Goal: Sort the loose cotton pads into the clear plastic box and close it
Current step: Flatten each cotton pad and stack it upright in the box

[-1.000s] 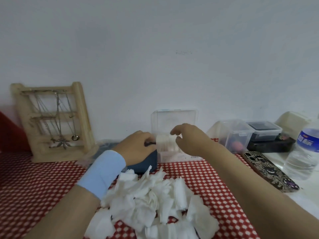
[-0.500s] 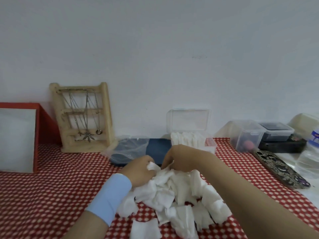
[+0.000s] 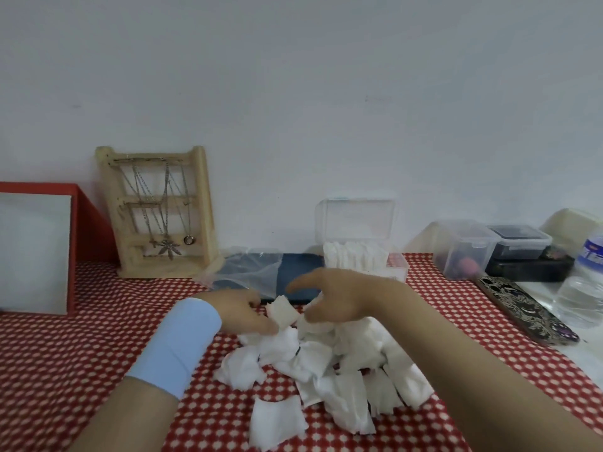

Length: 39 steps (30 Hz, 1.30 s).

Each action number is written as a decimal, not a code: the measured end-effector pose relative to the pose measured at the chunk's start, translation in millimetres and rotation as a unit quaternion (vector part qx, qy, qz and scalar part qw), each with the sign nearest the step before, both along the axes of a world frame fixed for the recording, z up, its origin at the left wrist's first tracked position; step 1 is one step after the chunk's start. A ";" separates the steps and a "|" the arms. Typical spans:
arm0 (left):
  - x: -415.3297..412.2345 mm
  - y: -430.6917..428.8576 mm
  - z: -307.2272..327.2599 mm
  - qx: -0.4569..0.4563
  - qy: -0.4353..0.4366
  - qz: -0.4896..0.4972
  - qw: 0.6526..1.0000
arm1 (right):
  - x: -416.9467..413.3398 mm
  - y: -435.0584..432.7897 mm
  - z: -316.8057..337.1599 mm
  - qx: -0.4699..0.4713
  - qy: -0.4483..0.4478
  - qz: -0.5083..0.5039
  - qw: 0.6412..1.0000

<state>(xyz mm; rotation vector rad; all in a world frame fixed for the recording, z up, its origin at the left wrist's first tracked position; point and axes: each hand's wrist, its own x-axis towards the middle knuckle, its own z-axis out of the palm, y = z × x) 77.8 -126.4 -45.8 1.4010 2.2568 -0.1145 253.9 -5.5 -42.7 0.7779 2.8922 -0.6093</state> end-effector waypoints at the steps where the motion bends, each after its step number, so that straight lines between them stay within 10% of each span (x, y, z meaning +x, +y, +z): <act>1: -1.7 -4.1 -2.3 -0.037 0.007 -0.002 0.999 | -4.3 -6.9 -4.3 -0.003 -0.020 0.016 1.000; 10: 20.0 22.0 -30.5 0.121 -0.110 -0.034 0.986 | 14.9 16.9 -24.0 0.120 -0.116 -0.053 0.985; 18: 11.1 46.7 -31.2 0.152 -0.099 0.050 0.982 | 16.7 31.2 -11.8 -0.035 -0.037 -0.108 0.993; 27: 9.5 54.9 -45.5 0.200 -0.130 0.080 0.968 | -47.3 32.8 -17.0 0.009 -0.055 -0.092 0.994; 39: 18.6 75.2 -11.5 0.341 -0.359 0.054 0.867 | 2.6 55.1 13.6 -0.145 0.232 -0.152 0.950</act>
